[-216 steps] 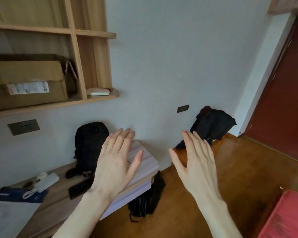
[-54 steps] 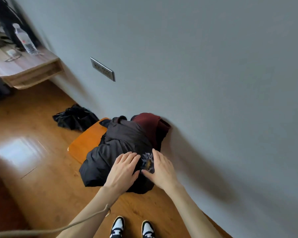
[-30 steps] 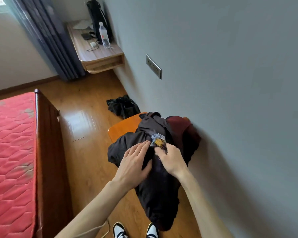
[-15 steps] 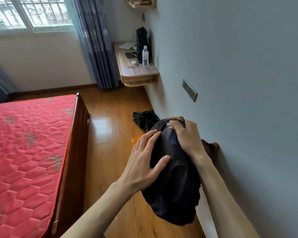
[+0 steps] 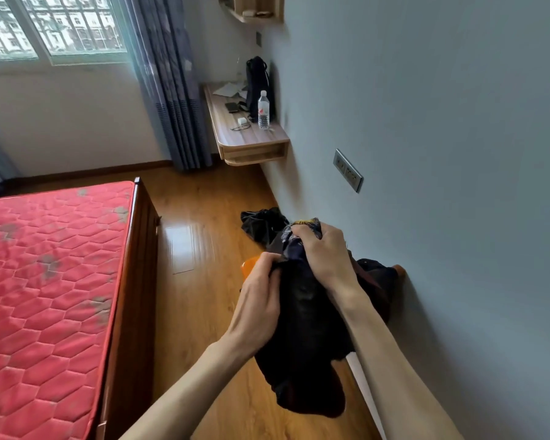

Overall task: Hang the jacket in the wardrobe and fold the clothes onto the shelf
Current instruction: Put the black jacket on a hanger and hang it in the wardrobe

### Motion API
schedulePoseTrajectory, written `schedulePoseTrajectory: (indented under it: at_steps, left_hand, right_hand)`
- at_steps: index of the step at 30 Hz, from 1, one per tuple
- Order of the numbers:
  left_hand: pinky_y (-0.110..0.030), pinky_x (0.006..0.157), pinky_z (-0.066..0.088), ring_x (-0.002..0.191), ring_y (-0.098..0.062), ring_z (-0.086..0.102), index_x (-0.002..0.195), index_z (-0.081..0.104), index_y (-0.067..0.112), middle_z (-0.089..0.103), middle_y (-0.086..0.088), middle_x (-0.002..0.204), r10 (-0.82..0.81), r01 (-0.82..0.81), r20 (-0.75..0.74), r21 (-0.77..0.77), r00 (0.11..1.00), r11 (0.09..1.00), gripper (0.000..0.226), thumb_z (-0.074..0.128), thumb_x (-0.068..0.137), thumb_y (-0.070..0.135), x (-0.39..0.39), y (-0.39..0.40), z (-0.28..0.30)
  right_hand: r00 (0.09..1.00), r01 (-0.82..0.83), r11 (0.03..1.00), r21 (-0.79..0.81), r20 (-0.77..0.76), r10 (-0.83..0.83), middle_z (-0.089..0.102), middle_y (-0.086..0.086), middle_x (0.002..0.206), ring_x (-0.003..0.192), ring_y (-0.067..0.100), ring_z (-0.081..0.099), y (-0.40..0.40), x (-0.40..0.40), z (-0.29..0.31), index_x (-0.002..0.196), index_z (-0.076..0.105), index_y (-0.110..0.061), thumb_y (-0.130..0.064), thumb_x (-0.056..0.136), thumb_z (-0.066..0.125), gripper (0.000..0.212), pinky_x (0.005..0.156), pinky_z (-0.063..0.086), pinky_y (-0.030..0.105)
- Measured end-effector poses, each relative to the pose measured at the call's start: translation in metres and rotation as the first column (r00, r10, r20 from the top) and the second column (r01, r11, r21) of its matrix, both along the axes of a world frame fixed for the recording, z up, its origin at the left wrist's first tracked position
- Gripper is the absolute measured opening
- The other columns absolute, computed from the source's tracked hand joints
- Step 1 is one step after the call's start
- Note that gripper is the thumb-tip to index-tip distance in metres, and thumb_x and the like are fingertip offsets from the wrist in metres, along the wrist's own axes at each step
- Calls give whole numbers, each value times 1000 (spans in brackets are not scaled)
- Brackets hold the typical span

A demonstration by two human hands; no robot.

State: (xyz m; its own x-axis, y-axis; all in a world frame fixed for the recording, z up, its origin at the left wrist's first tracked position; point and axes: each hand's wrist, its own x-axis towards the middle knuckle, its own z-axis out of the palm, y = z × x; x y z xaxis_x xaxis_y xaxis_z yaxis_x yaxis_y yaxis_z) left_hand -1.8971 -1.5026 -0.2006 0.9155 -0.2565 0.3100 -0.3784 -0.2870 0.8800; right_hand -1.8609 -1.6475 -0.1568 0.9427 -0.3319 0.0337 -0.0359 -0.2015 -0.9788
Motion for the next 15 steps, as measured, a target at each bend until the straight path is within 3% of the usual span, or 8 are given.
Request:
schedulePoseTrajectory:
  at_steps: [5,9,12,15]
  left_hand:
    - [-29,70,49,80,-24,60,104,55,11,64,-3,90,45,-49,-24,-168,999,985,21,36,112,9,9,15,23]
    - [-25,70,44,77,-13,53,100,56,6,60,-4,87,139,-128,27,-254,990,959,22,37,111,12,22,38,38]
    - [-25,70,41,76,-5,48,96,54,4,55,8,80,230,-212,31,-285,973,935,22,38,108,13,29,67,45]
    - [-22,75,42,79,-2,51,93,57,14,59,15,83,331,-312,13,-302,944,901,23,40,106,20,29,101,53]
  right_hand:
    - [999,-49,996,78,27,47,72,-5,74,74,8,67,20,3,10,77,70,-15,-28,99,65,26,77,52,26]
    - [979,-192,980,50,73,188,75,-5,83,83,9,71,34,7,20,87,72,-17,-39,103,61,30,80,53,24]
    - [943,-319,948,-6,102,318,75,-6,89,89,9,71,50,9,25,94,73,-16,-43,106,55,35,83,54,24]
    - [919,-370,928,-43,125,373,67,-9,77,72,6,60,73,10,30,87,67,-17,-44,108,50,38,74,49,24]
